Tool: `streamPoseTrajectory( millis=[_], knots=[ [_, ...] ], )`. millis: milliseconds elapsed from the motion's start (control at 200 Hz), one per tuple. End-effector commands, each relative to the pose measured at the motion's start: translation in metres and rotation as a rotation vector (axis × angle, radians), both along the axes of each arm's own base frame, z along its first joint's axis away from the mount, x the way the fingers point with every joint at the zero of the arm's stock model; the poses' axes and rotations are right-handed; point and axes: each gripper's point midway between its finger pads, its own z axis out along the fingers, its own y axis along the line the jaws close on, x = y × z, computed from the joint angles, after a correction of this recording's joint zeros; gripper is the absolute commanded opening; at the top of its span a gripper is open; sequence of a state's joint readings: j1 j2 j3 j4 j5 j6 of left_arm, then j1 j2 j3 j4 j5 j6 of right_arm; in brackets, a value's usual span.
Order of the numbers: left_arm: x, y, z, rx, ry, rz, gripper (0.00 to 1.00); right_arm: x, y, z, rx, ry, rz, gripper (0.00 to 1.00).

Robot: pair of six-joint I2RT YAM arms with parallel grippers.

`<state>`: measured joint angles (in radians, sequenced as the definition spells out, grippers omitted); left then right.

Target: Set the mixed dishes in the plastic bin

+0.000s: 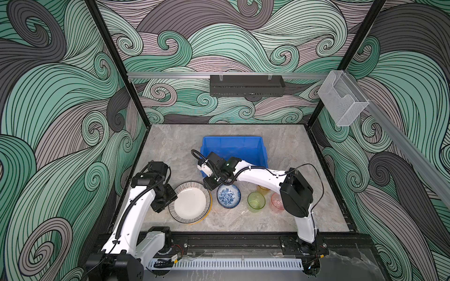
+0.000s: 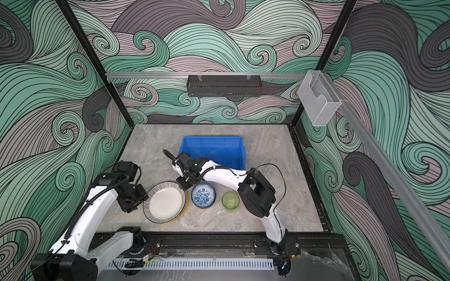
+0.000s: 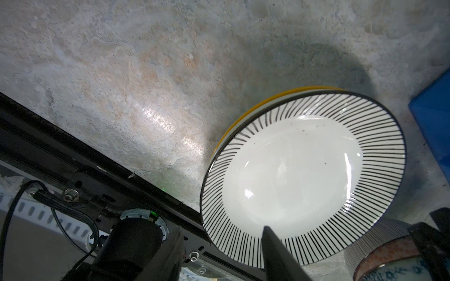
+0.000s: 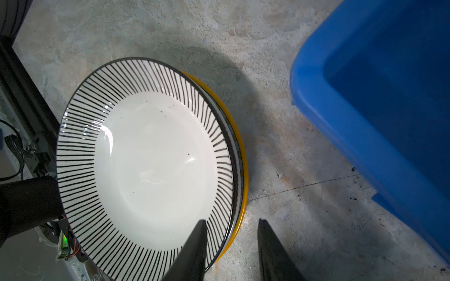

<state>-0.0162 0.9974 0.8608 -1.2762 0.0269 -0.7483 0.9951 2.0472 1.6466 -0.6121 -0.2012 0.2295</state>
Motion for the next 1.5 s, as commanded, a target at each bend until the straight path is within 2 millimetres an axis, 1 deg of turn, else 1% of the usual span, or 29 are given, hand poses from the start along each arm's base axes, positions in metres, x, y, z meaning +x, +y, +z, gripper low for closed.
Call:
streamPoseTrajectory(
  millis=[0,165,386,476,601,746,866,1011,1232,1377,1492],
  knots=[
    [-0.011,0.002,-0.002,0.017,0.038,0.007,0.54,0.003,0.001,-0.001,-0.031,-0.012,-0.01,0.34],
    [-0.01,0.001,-0.008,0.009,0.033,0.025,0.52,0.001,-0.002,-0.01,-0.084,-0.02,0.014,0.3],
    [-0.014,0.001,-0.01,0.009,0.046,0.024,0.52,0.003,0.0,-0.015,-0.115,-0.038,0.031,0.27],
    [-0.016,0.002,-0.01,0.014,0.048,0.024,0.53,0.001,0.002,-0.017,-0.124,-0.034,0.045,0.26],
    [-0.017,0.008,-0.007,0.049,0.051,0.032,0.55,-0.004,0.003,-0.021,-0.14,-0.022,0.068,0.26],
    [-0.019,0.007,-0.009,0.04,0.069,0.036,0.54,-0.005,0.0,-0.026,-0.173,-0.007,0.074,0.25],
    [-0.018,0.006,-0.011,0.036,0.079,0.038,0.54,-0.005,0.001,-0.028,-0.172,-0.004,0.078,0.24],
    [-0.018,0.005,-0.013,0.032,0.087,0.036,0.54,-0.004,0.002,-0.026,-0.17,-0.008,0.082,0.21],
    [-0.015,0.003,-0.014,0.022,0.107,0.029,0.54,-0.007,0.003,-0.032,-0.181,0.005,0.106,0.12],
    [-0.015,0.002,-0.018,0.015,0.115,0.034,0.53,-0.008,0.002,-0.032,-0.179,0.007,0.109,0.1],
    [-0.014,-0.002,-0.023,-0.01,0.115,0.042,0.5,-0.009,0.002,-0.034,-0.182,0.014,0.112,0.08]
  ],
)
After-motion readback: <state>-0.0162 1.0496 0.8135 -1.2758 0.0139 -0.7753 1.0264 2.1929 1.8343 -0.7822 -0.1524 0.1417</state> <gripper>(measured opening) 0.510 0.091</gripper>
